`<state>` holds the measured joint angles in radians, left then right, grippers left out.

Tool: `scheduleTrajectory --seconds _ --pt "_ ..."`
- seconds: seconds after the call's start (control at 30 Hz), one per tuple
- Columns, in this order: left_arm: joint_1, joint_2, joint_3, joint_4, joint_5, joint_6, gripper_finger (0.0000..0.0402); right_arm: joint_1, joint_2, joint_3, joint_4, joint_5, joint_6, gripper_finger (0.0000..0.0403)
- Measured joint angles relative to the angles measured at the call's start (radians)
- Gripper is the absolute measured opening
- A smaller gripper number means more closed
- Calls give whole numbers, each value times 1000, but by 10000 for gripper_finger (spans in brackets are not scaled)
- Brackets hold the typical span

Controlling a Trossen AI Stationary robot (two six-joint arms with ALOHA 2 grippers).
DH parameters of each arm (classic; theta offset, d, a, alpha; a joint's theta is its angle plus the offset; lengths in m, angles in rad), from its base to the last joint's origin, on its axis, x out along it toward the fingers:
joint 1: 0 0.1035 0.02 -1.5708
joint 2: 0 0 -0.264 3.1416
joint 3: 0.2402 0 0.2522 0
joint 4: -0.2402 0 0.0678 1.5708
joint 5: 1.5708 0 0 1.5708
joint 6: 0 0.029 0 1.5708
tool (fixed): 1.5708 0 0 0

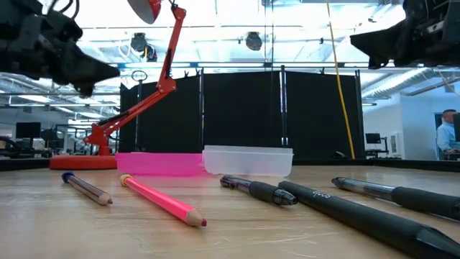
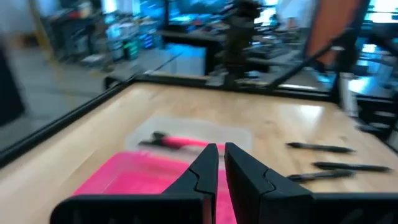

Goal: Pick & place school supplies into a supply box
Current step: Put the brown pencil into the supply box

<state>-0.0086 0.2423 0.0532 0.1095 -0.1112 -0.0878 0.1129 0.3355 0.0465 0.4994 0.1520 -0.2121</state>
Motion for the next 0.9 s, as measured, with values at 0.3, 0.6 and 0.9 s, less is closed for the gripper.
scheduleTrajectory --seconds 0.3,0.6,0.9 --pt "-79 184 196 -107 -18 -97 6 0 0 -1 7 3 0 0" --pt "-281 739 725 -707 -9 -102 8 0 1 -2 96 3 27 0" --pt "-424 1213 924 -925 41 138 92 0 17 -2 94 1 98 0"
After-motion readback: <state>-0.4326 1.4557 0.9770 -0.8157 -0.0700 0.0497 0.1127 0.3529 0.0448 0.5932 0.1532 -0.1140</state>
